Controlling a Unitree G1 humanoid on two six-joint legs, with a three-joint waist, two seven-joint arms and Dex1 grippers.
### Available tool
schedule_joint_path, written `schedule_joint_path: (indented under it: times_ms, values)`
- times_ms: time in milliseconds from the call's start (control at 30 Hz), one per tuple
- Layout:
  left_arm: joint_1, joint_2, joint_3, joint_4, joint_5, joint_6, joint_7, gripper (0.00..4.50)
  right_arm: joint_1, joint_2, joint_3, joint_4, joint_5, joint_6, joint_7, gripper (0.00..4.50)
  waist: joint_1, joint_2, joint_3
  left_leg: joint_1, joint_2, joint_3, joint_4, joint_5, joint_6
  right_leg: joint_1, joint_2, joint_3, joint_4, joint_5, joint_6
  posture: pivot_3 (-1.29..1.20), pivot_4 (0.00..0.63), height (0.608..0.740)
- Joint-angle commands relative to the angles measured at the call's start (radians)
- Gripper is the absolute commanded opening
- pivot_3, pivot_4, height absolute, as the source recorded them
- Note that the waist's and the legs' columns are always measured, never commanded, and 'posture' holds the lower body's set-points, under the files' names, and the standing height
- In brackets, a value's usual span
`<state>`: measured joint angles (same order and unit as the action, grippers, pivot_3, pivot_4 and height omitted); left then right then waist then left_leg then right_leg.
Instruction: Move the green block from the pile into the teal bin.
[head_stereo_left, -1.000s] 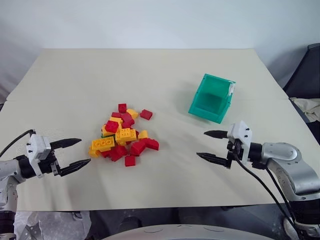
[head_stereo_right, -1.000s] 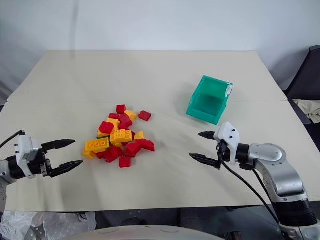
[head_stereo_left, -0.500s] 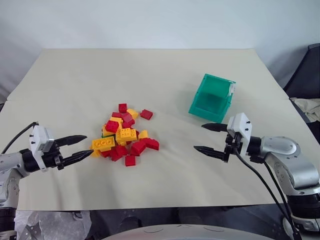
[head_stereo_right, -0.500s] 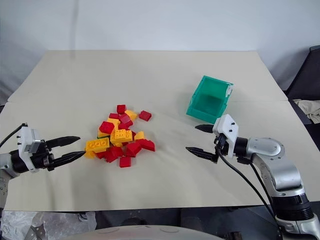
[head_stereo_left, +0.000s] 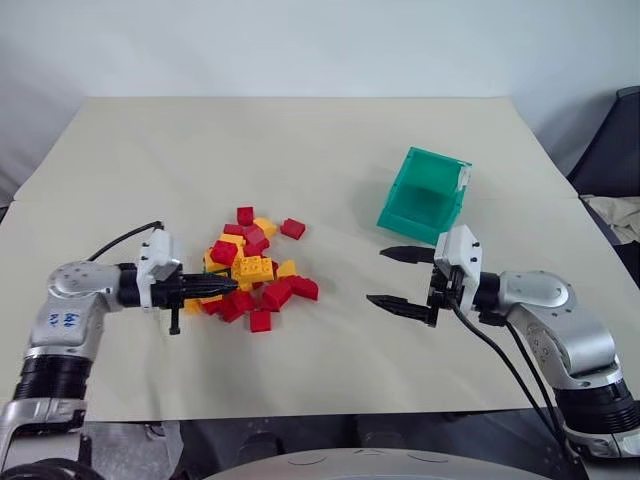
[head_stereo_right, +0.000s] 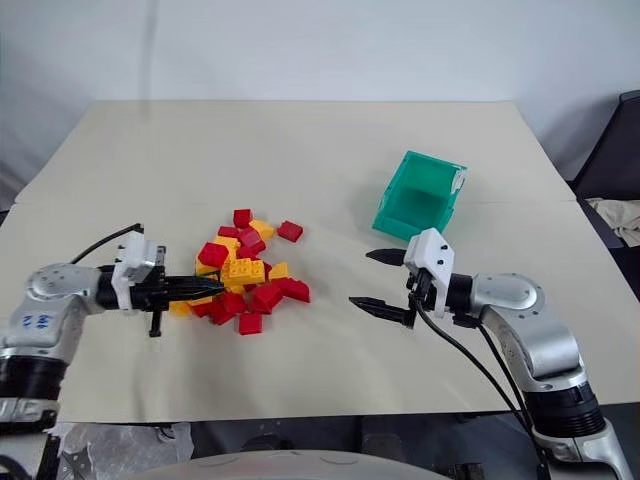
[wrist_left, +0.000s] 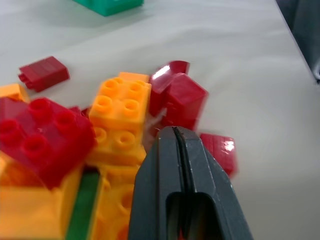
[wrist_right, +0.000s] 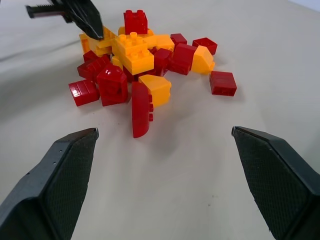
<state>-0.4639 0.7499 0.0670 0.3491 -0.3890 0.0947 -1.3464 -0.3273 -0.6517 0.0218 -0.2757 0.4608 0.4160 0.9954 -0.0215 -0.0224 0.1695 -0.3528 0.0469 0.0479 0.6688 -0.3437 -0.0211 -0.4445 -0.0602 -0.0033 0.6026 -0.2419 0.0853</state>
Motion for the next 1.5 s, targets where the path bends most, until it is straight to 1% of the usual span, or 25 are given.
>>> schedule_joint_path:
  times_ms: [33,100,167,267,367,433,500,600,700,767,967,1100,1167,1200,1267,1333,1367,1500]
  values:
    - [-0.106,-0.018,-0.029,0.183,0.096,-0.092,0.044,0.01,-0.006,0.008,-0.019,-0.055,0.017,-0.008,-0.019,4.50,0.003,0.000,0.000,0.000,0.000,0.000,0.001,0.000,0.000,0.000,0.000,0.000,0.000,0.000,0.000,0.00,0.150,0.740]
    - [-0.155,-0.027,-0.042,0.289,0.152,-0.154,0.088,0.01,-0.004,0.009,-0.021,-0.063,0.019,-0.006,-0.027,4.50,0.006,0.000,0.000,0.000,0.000,0.000,0.001,0.000,0.000,0.000,0.000,0.000,0.000,0.000,0.000,0.00,0.150,0.740]
    - [-0.207,-0.027,-0.060,0.396,0.226,-0.199,0.186,0.01,-0.002,0.008,-0.023,-0.069,0.022,-0.003,-0.033,4.50,0.007,0.000,0.000,0.000,0.000,0.000,0.002,0.000,0.000,0.000,0.000,0.000,0.001,0.000,0.000,0.00,0.150,0.740]
    - [-0.241,-0.030,-0.042,0.489,0.233,-0.292,0.198,0.01,0.003,0.007,-0.027,-0.077,0.027,-0.001,-0.039,4.50,0.008,0.000,-0.001,0.001,0.000,0.001,0.003,0.000,0.000,0.000,0.000,0.001,0.003,0.000,0.000,0.00,0.150,0.740]
    - [-0.249,-0.026,-0.032,0.515,0.229,-0.307,0.202,0.01,0.011,0.002,-0.033,-0.081,0.030,-0.003,-0.042,4.50,0.009,0.000,0.000,0.001,0.000,0.002,0.005,0.000,0.000,0.000,0.000,0.002,0.004,0.000,0.000,0.00,0.150,0.740]
    - [-0.238,-0.027,-0.022,0.491,0.209,-0.293,0.169,0.01,0.009,0.000,-0.033,-0.076,0.030,-0.005,-0.043,4.50,0.015,0.000,0.000,0.000,0.000,0.001,0.007,0.000,0.000,0.000,0.001,0.001,0.005,0.000,0.001,0.00,0.150,0.740]
    - [-0.189,-0.027,-0.019,0.397,0.162,-0.229,0.105,0.01,0.007,-0.001,-0.032,-0.074,0.030,-0.006,-0.042,4.50,0.017,0.000,0.000,0.000,0.000,0.002,0.009,0.000,0.000,0.000,0.000,0.002,0.006,0.000,0.001,0.00,0.150,0.740]
    - [-0.098,-0.015,-0.014,0.227,0.100,-0.112,0.052,0.01,0.001,-0.002,-0.031,-0.068,0.030,-0.007,-0.040,4.50,0.018,0.000,0.000,0.000,0.000,0.002,0.009,0.000,0.000,0.000,0.000,0.003,0.006,0.000,0.001,0.00,0.150,0.740]
    - [-0.030,-0.008,-0.007,0.099,0.075,-0.047,0.048,0.01,-0.007,-0.001,-0.030,-0.060,0.029,-0.008,-0.038,4.50,0.019,0.000,0.000,0.000,0.001,0.003,0.009,-0.001,0.001,0.000,0.000,0.004,0.006,0.000,0.001,0.00,0.150,0.740]
    - [-0.008,-0.018,0.003,0.052,0.074,-0.025,0.077,0.01,-0.014,0.003,-0.024,-0.051,0.025,-0.011,-0.038,4.50,0.020,0.000,0.000,0.000,0.000,0.003,0.010,-0.001,0.001,0.000,0.000,0.004,0.006,0.000,0.001,0.00,0.150,0.740]
    - [-0.018,-0.034,0.022,0.049,0.097,-0.026,0.156,0.01,-0.030,0.009,-0.014,-0.036,0.021,-0.012,-0.036,4.50,0.021,0.000,0.000,0.000,0.000,0.002,0.012,-0.001,0.001,0.000,0.000,0.004,0.004,0.000,0.001,0.00,0.150,0.740]
    - [-0.060,-0.023,0.048,0.121,0.116,-0.066,0.229,0.01,-0.046,0.011,-0.011,-0.017,0.017,-0.015,-0.032,4.50,0.020,-0.001,0.000,0.000,0.000,0.002,0.011,-0.001,0.001,0.000,0.001,0.005,0.004,0.000,0.001,0.00,0.150,0.740]
    - [-0.072,-0.009,0.068,0.135,0.111,-0.055,0.256,0.01,-0.048,0.010,-0.013,-0.015,0.019,-0.015,-0.032,4.50,0.019,-0.001,0.000,0.000,0.000,0.002,0.012,-0.001,0.001,0.000,0.001,0.005,0.004,0.000,0.001,0.00,0.150,0.740]
    - [-0.074,-0.002,0.076,0.132,0.103,-0.036,0.258,0.01,-0.048,0.009,-0.013,-0.014,0.019,-0.014,-0.031,4.50,0.018,-0.001,0.000,0.000,0.000,0.002,0.011,-0.001,0.001,0.000,0.001,0.005,0.004,0.000,0.001,0.00,0.150,0.740]
    - [-0.059,0.027,0.094,0.078,0.058,0.095,0.243,0.01,-0.047,0.007,-0.015,-0.014,0.020,-0.014,-0.030,4.50,0.017,-0.001,0.000,0.000,0.000,0.002,0.011,-0.001,0.001,0.000,0.001,0.005,0.005,0.000,0.001,0.00,0.150,0.740]
    - [-0.035,0.068,0.100,0.015,0.011,0.250,0.210,0.39,-0.047,0.006,-0.015,-0.012,0.020,-0.014,-0.027,4.50,0.017,-0.001,0.000,0.000,0.001,0.003,0.011,-0.001,0.001,0.000,0.001,0.005,0.007,0.000,0.001,0.00,0.150,0.740]
    - [0.004,0.099,0.116,-0.038,-0.016,0.297,0.180,0.62,-0.047,0.004,-0.015,-0.012,0.020,-0.014,-0.025,4.50,0.016,-0.001,0.000,0.000,0.001,0.003,0.011,-0.001,0.001,0.000,0.001,0.005,0.007,0.000,0.001,0.00,0.150,0.740]
    - [0.101,0.165,0.175,-0.171,-0.098,0.409,0.137,1.80,-0.050,-0.002,-0.008,-0.005,0.025,-0.013,-0.001,4.50,0.016,0.000,0.001,0.000,0.001,0.003,0.010,-0.002,0.002,-0.001,0.001,0.005,0.006,0.000,0.001,0.00,0.150,0.740]
